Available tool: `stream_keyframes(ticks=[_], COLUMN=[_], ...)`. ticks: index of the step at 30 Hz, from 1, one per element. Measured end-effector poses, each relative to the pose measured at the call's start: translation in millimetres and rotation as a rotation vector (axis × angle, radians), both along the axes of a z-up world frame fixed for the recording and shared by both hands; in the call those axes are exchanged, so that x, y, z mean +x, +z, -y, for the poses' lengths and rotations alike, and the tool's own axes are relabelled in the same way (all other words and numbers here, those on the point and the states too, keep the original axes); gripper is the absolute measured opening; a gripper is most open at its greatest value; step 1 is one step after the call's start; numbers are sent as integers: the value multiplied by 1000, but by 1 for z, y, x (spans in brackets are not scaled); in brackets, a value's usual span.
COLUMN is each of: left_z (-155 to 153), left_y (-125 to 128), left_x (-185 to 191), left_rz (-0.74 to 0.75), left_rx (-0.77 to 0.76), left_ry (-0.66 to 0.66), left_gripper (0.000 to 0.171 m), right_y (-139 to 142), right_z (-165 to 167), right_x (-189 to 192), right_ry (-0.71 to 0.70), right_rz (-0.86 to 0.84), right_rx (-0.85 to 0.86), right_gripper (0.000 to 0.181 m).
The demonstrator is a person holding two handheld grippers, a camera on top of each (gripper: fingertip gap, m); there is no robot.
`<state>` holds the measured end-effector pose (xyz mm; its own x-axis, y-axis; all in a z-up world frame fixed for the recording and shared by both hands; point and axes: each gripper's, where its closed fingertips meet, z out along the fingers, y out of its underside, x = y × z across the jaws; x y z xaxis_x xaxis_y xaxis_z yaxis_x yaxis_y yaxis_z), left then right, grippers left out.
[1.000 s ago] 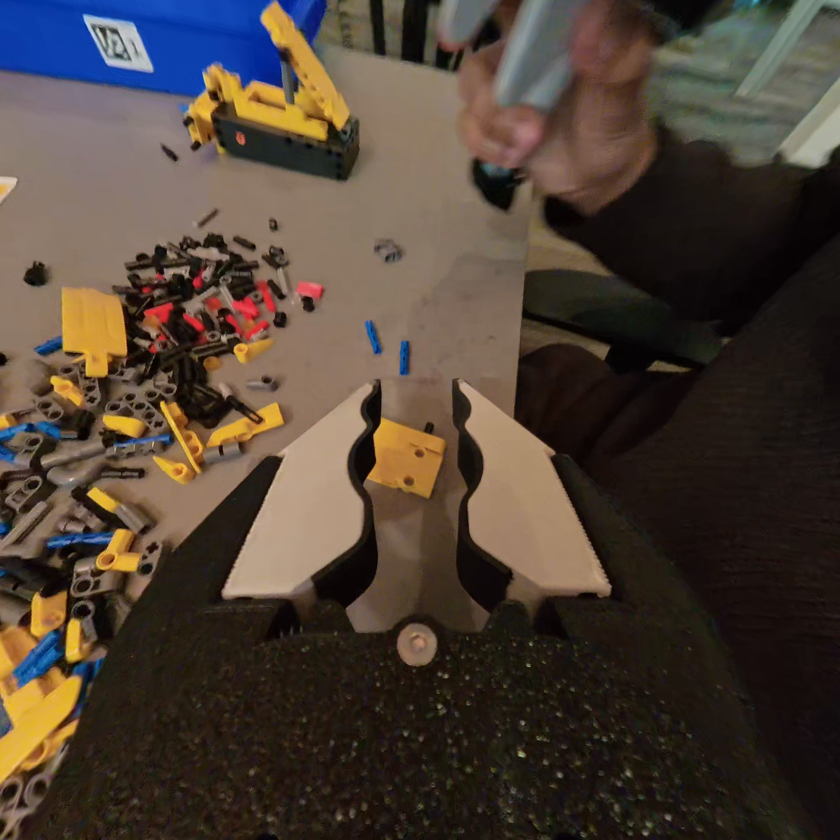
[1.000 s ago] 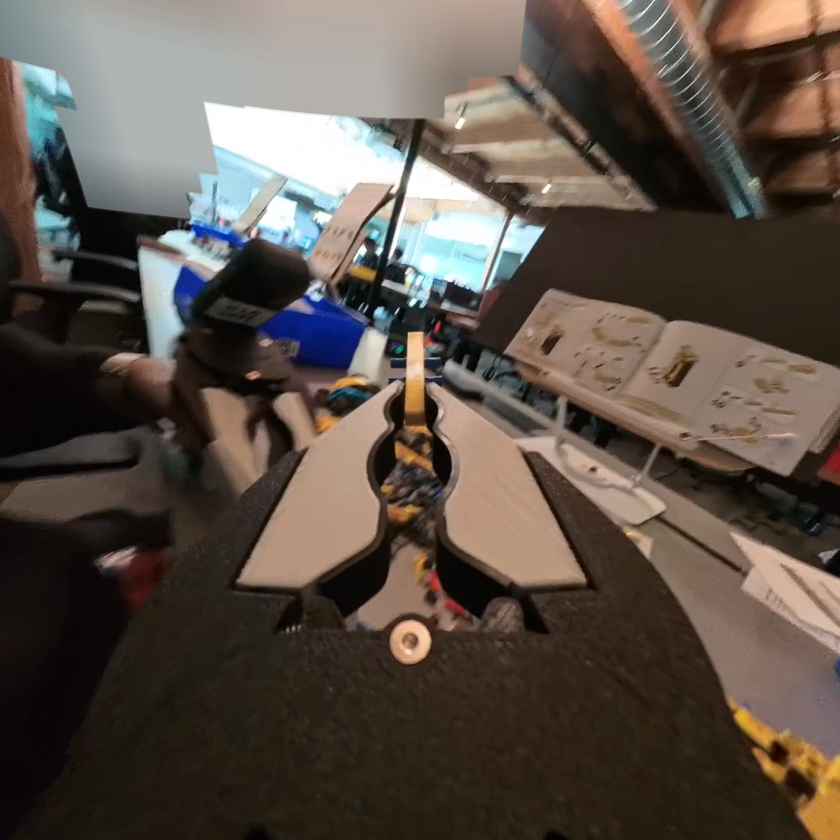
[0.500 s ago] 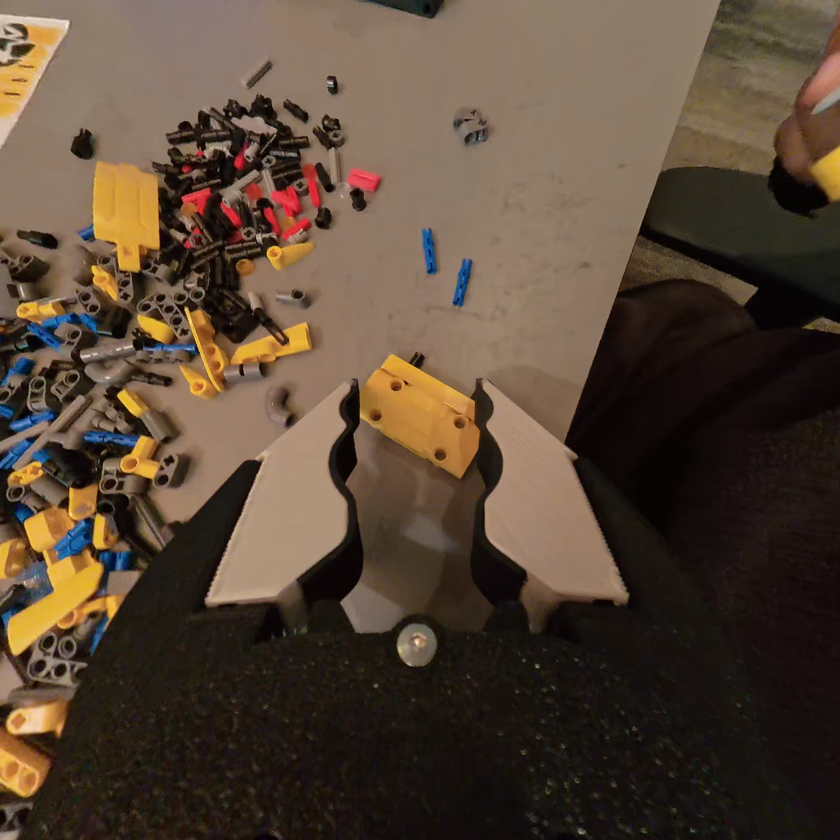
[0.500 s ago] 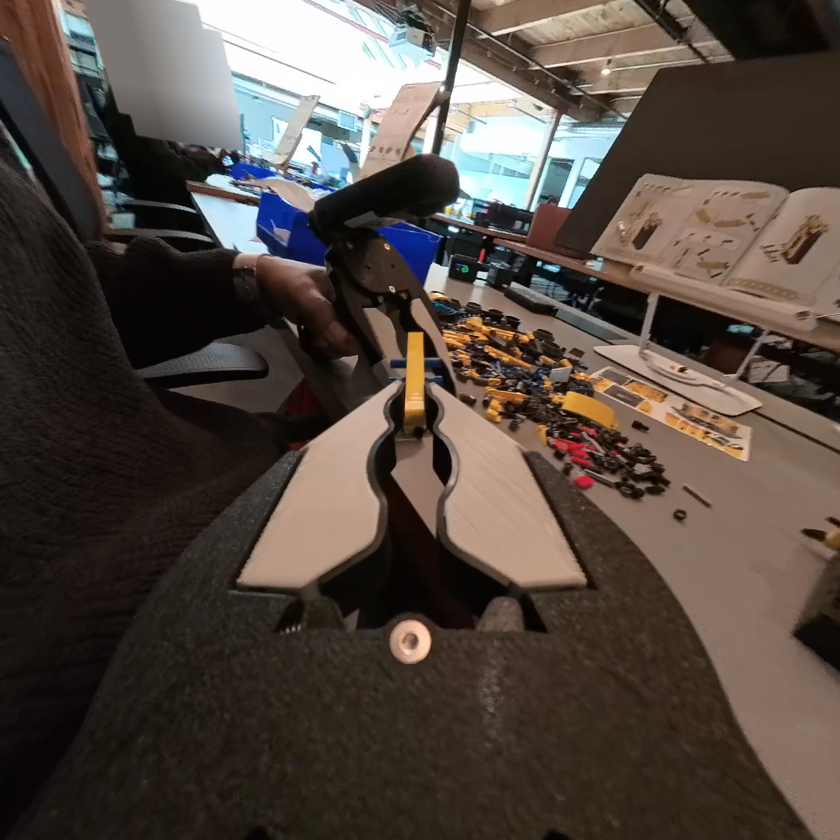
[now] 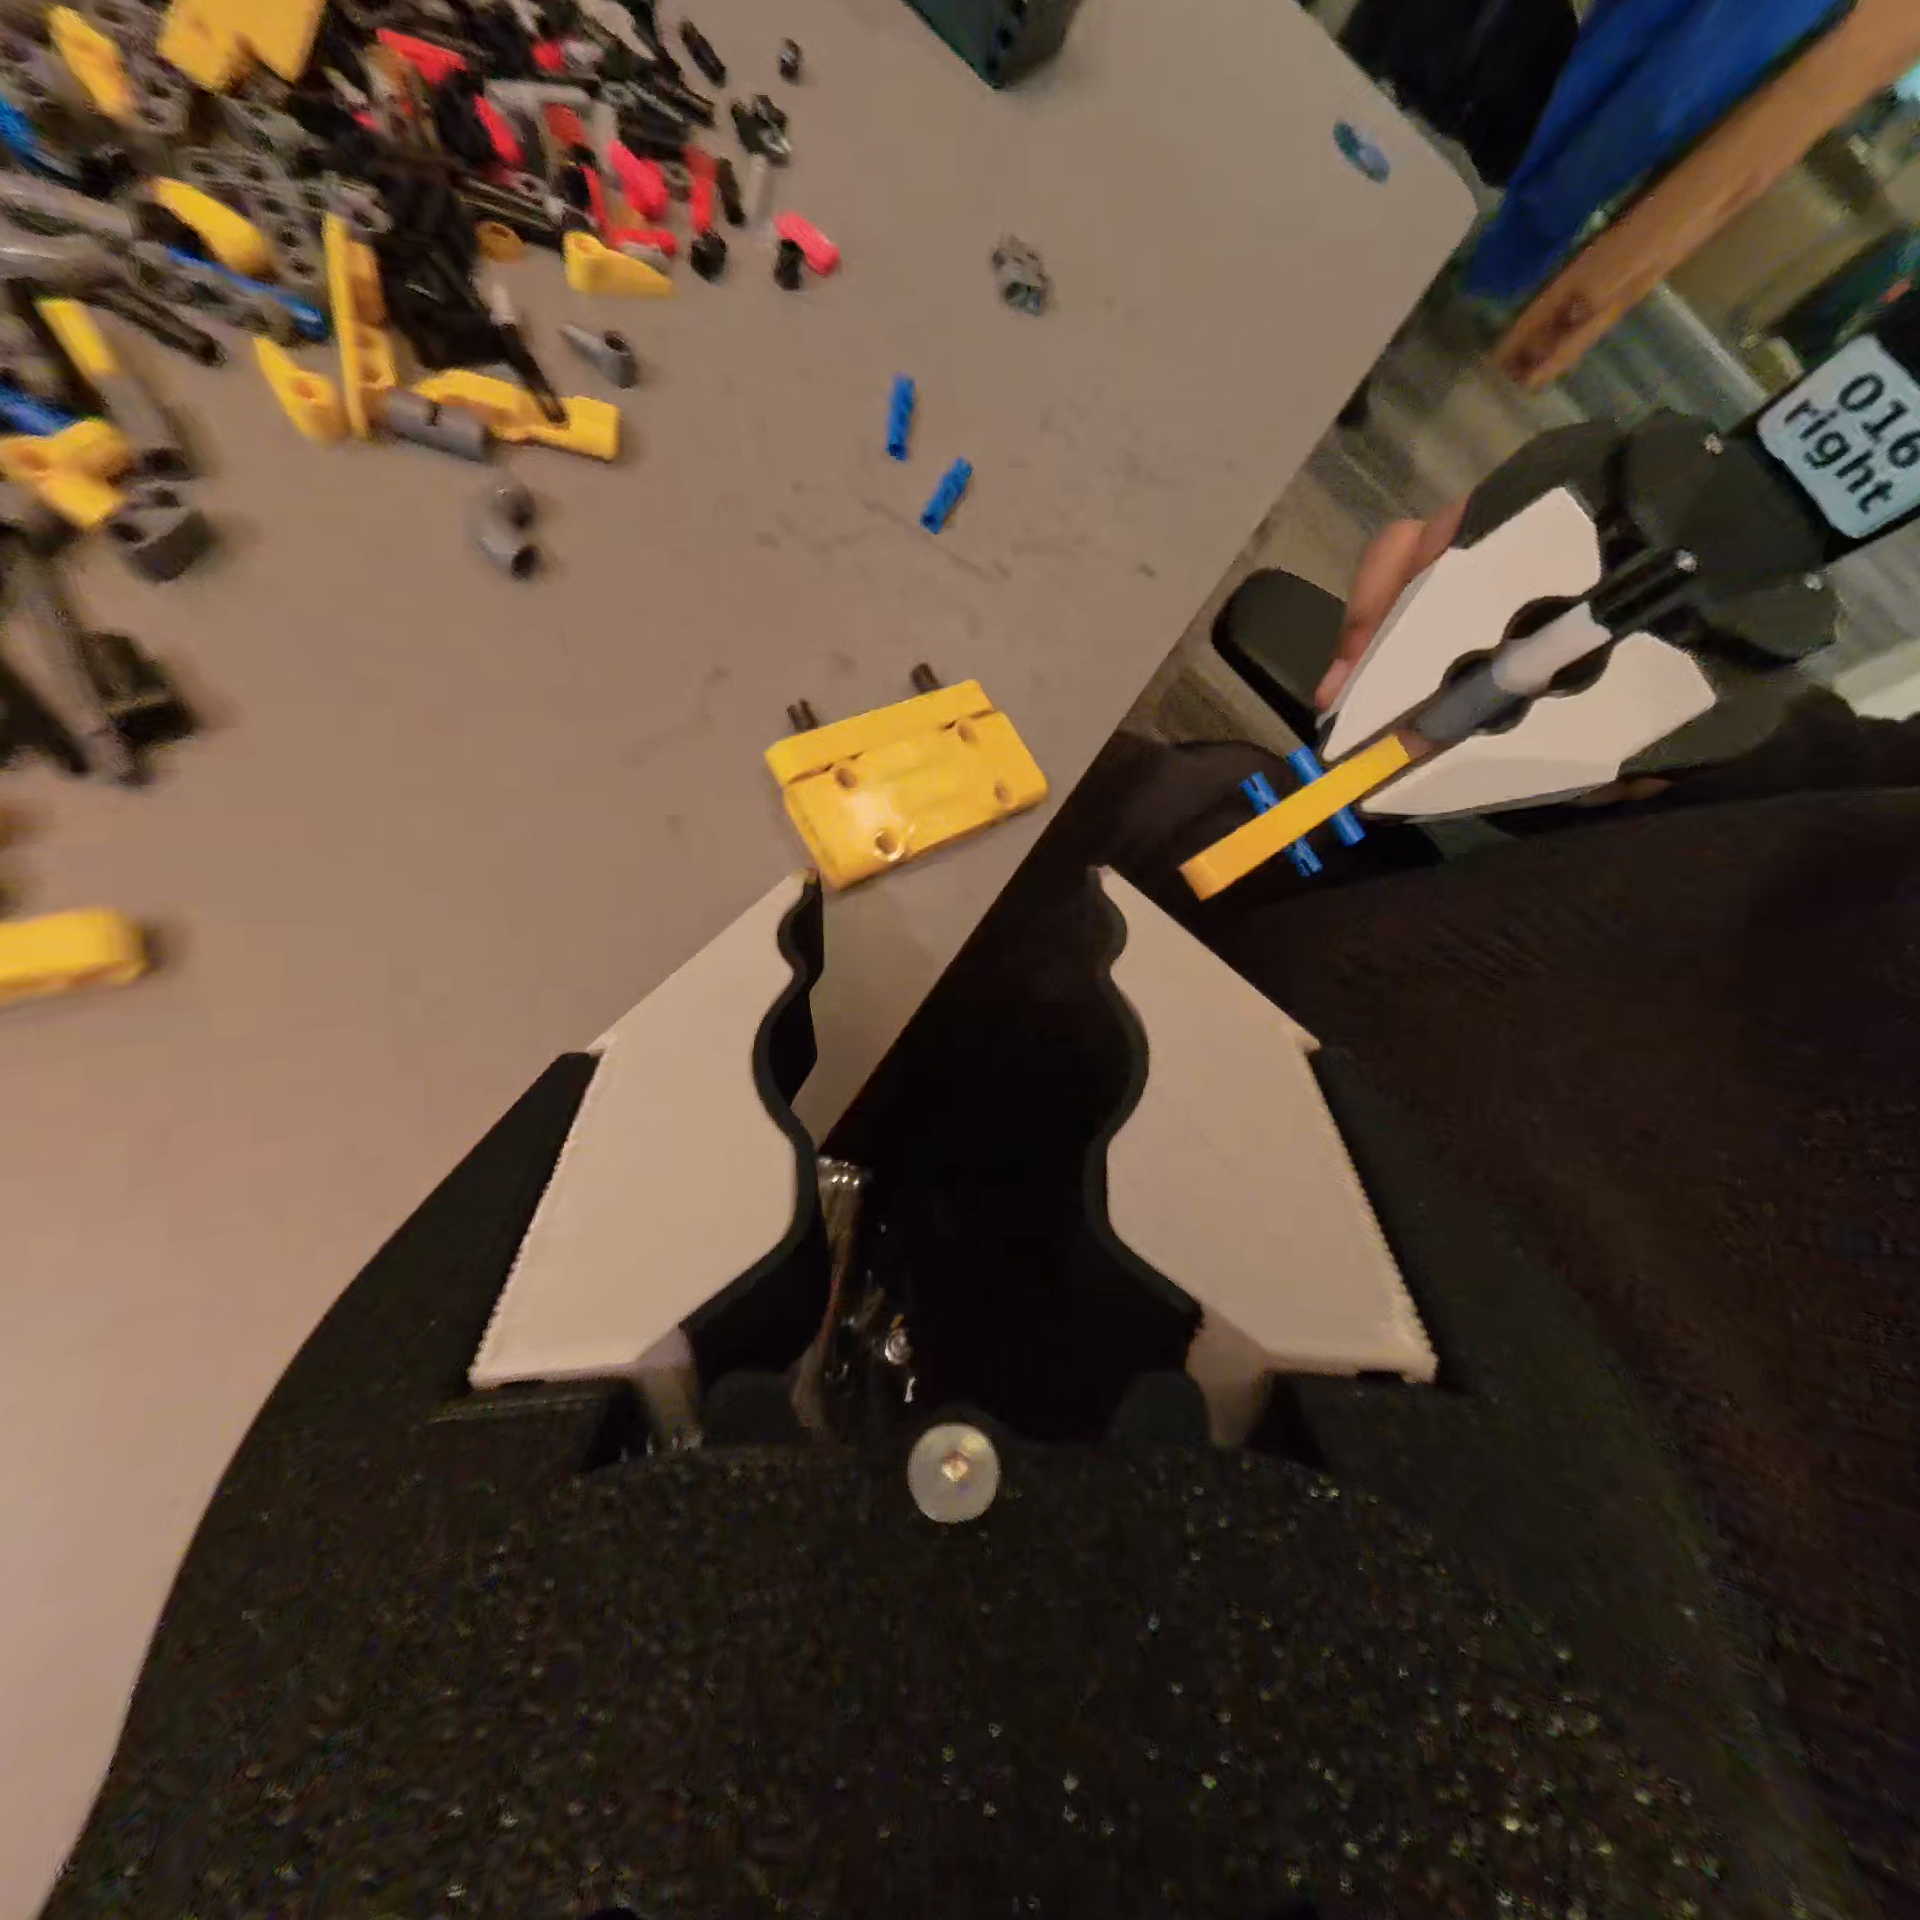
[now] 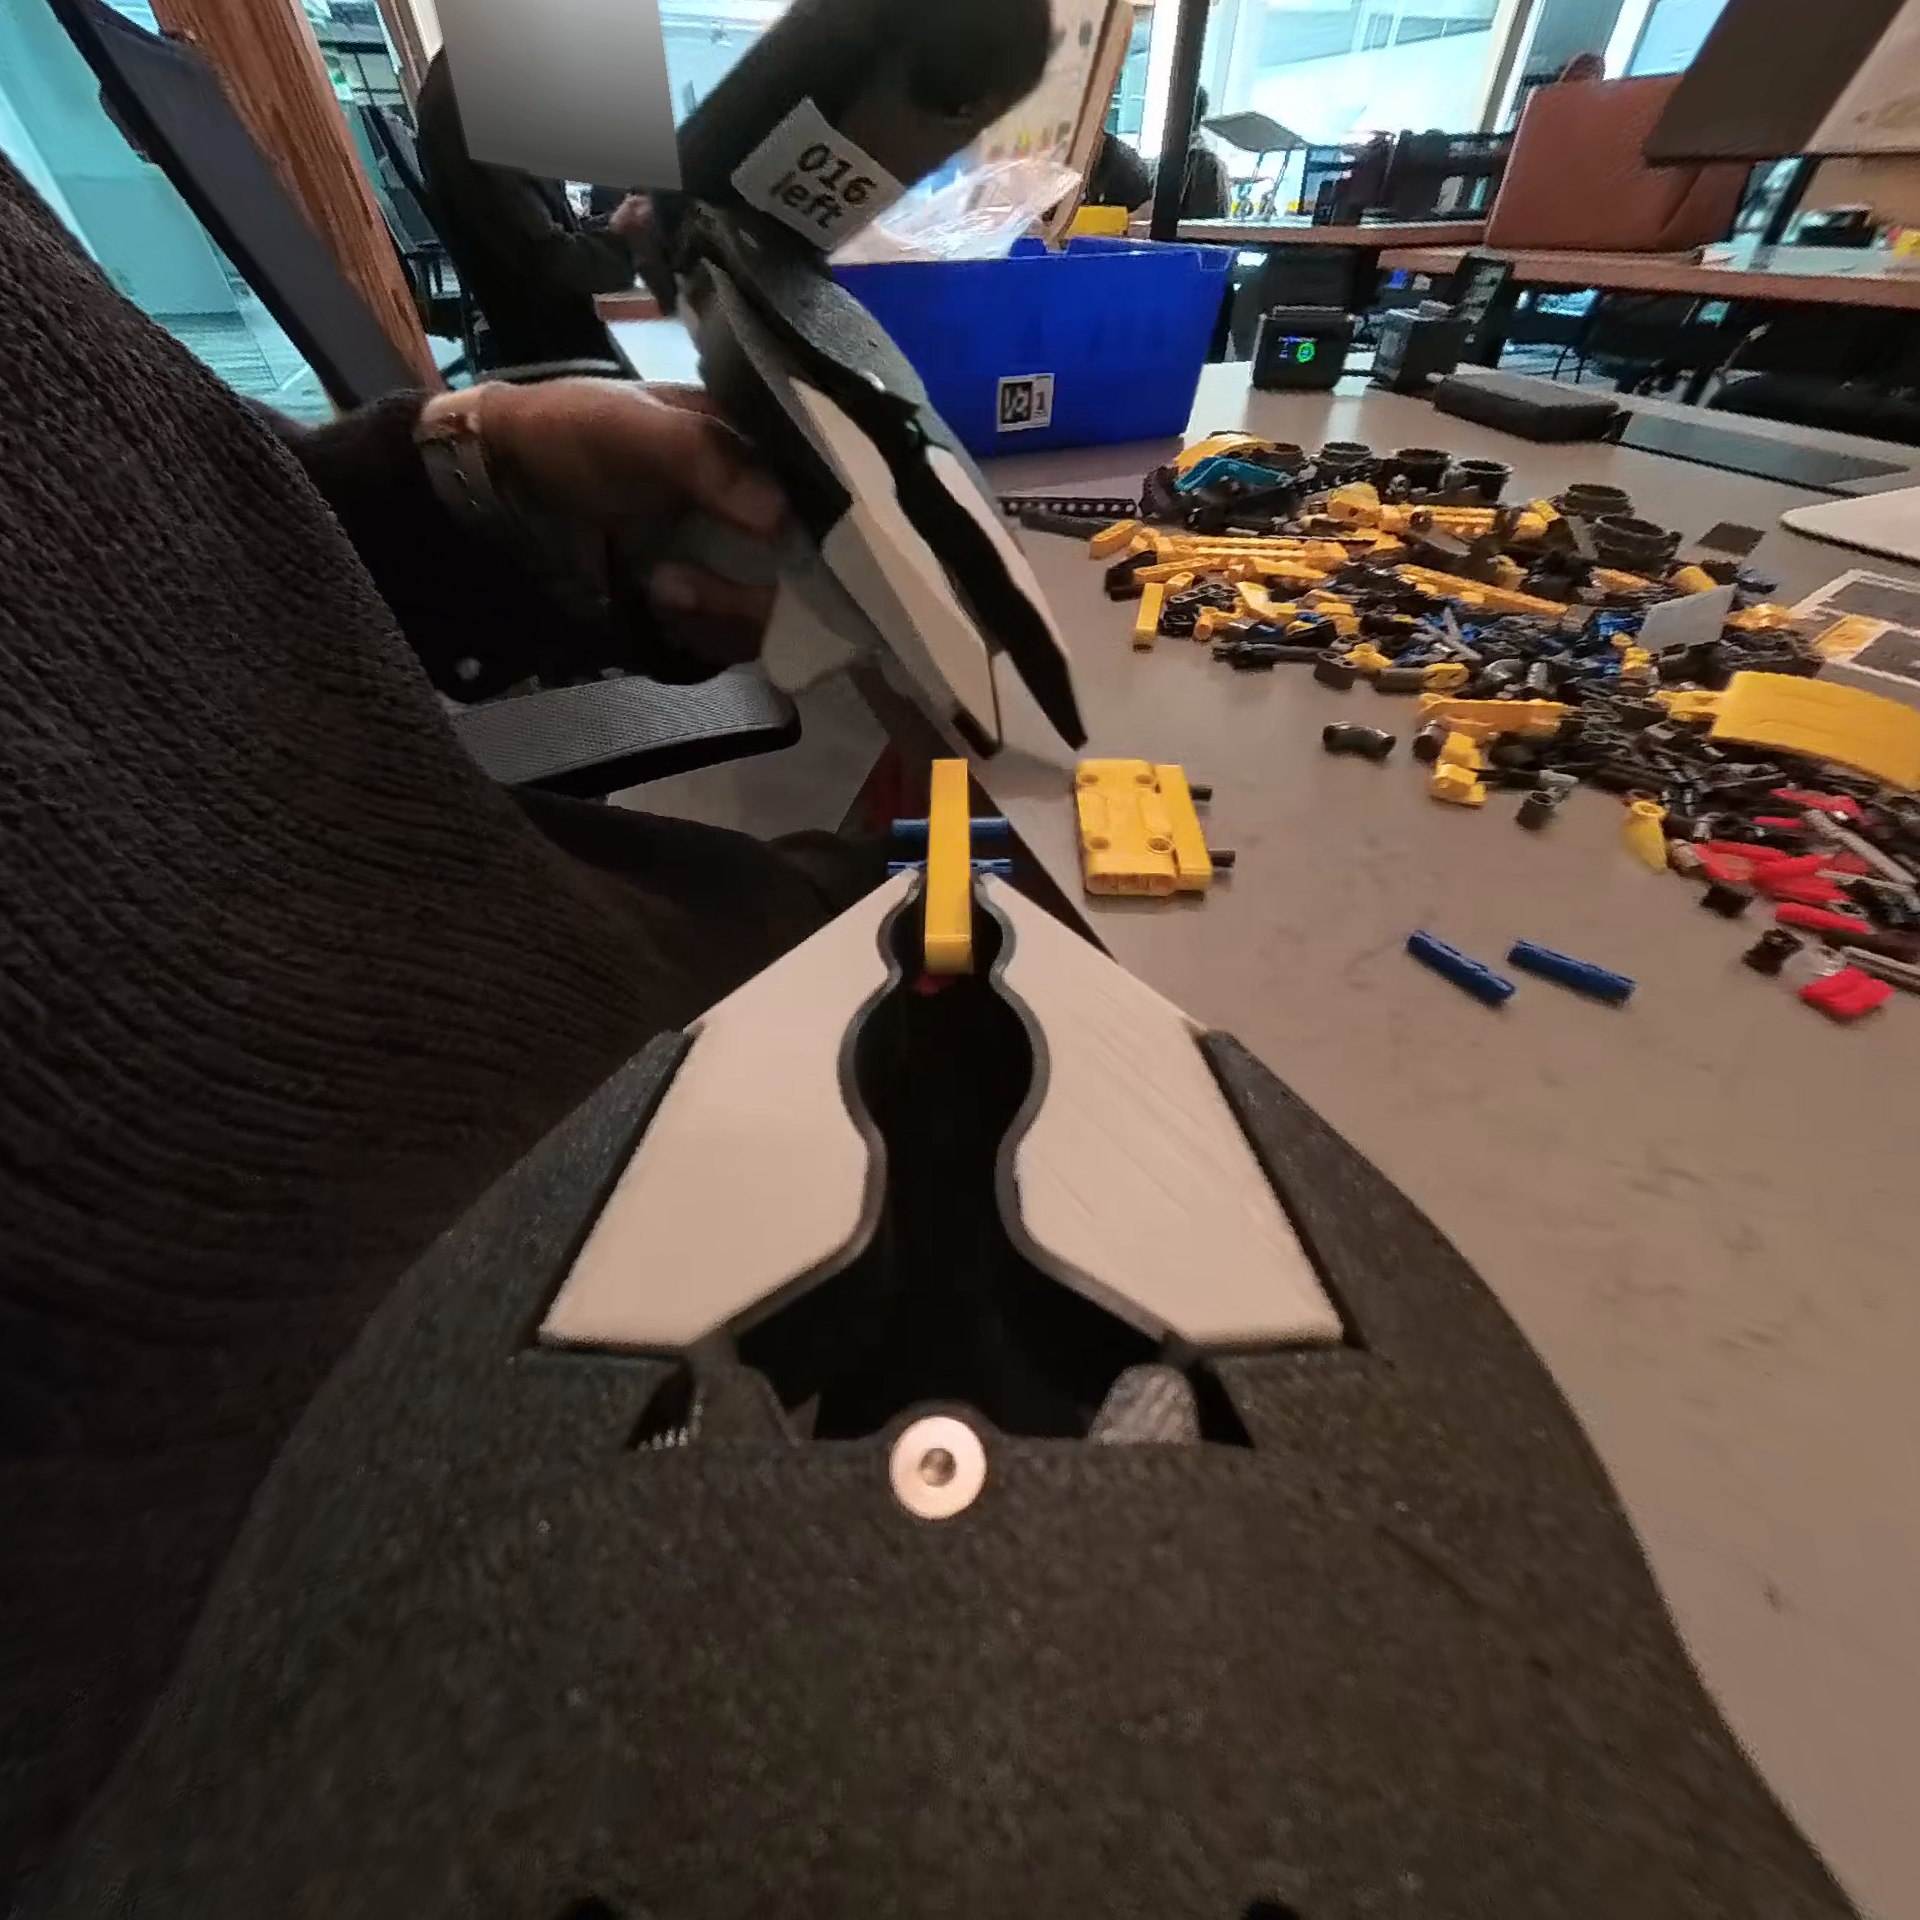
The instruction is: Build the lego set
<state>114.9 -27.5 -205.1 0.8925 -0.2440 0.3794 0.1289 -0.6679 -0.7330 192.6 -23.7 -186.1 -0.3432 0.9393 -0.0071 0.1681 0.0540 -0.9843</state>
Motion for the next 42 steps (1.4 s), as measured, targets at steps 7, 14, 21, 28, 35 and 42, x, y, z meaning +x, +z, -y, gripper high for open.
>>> stream_keyframes(ticks=[7, 14, 21, 28, 35, 42], left_z=[6, 15, 15, 9, 4, -1], left_y=[27, 11, 3, -10, -10, -11], left_x=[-13, -2, -17, -18, -18, -20], left_rz=[-61, -192, -264, -330, -341, -375], left_rx=[205, 240, 223, 192, 199, 206], left_ry=[13, -111, -88, -77, -60, -39], left_gripper=[50, 50, 49, 48, 44, 42], right_y=[-10, -13, -23, -33, -30, -31], right_z=[17, 13, 8, 6, 4, -2], right_x=[-16, -39, -59, -65, -59, -59], right_ry=[45, -5, -57, -81, -87, -121], right_rz=[20, 36, 106, 209, 212, 199], right_rx=[17, 27, -27, -106, -95, -87], right_gripper=[8, 8, 8, 8, 11, 0])
